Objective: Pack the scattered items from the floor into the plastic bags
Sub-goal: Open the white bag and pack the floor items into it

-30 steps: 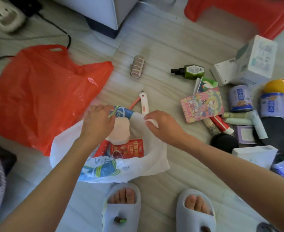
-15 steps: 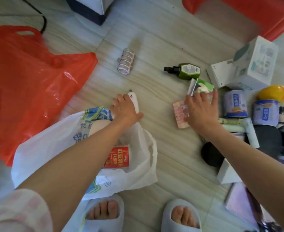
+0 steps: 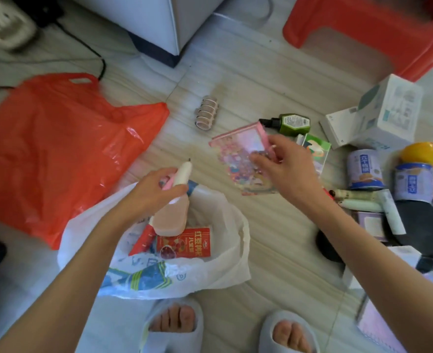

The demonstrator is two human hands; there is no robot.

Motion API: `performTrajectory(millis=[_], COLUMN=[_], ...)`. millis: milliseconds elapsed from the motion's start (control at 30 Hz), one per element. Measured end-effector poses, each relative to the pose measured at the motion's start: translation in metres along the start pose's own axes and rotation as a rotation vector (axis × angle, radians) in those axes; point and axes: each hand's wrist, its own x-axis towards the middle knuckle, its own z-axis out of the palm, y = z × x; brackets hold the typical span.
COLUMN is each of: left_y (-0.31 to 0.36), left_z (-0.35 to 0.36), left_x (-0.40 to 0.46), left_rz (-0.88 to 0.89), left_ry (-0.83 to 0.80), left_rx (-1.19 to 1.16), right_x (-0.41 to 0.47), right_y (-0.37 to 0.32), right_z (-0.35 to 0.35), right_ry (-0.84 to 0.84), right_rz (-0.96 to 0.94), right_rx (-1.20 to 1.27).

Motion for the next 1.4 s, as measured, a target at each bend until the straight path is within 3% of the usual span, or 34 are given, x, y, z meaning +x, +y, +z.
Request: performTrajectory(millis=[133,300,433,533,667,833,933,1033,1100,1167,1267,1400], left_y=[-0.051,-0.083,-0.088,-0.087,-0.088,-0.085,-0.079,-0.065,-0.053,-0.038,-0.013,0.027], left_z=[-0.026,-0.024,-0.015,-0.01,-0.008,-0.008,-0.002,-0.006,-0.012,-0.017,-0.016,0.006], left_x=[-0.022,-0.037,-0.043,-0.055,-0.081,-0.095,-0.097,-0.098,-0.092,-0.074,-0.023,0.06], left_rz=[-0.181,-0.229,-0.084,-0.012,-0.114,0.107,0.224,0.182,0.149,0.172,0.264,0.298], left_ry=[0.087,0.053,0.161,0.123,0.098,-0.209,-0.26,-0.307,-0.336,-0.263,0.007,0.167], left_rx=[0.444,0.609,0.536,0.51,0.566,0.553,0.61,0.489,0.393,0.381,0.44,0.612], right_x=[0.002,-0.009,-0.023,-0.028,-0.032,-0.039,-0.049,-0.053,-0.048,-0.034,-0.001,0.056], right_y=[-0.034,-0.04,-0.032,-0.022,-0.011,-0.015,-0.012,-0.009,-0.002,0.01,0.037,0.076], right_z=[0.032,0.087,0.106,0.105,0.102,0.102,0.104,0.098,0.089,0.073,0.039,0.004], right_ry=[-0.449,-0.717,-0.648,-0.626,-0.63,-0.648,-0.655,-0.647,-0.54,-0.363,-0.13,-0.036], right_rz=[0.108,-0.12,-0.181,-0.167,-0.113,-0.069,-0.065,-0.063,-0.015,0.024,0.02,0.058], right_rx=[0.3,-0.071,-0.071,-0.086,-0.083,-0.147,-0.167,-0.147,-0.098,-0.078,-0.198,-0.507])
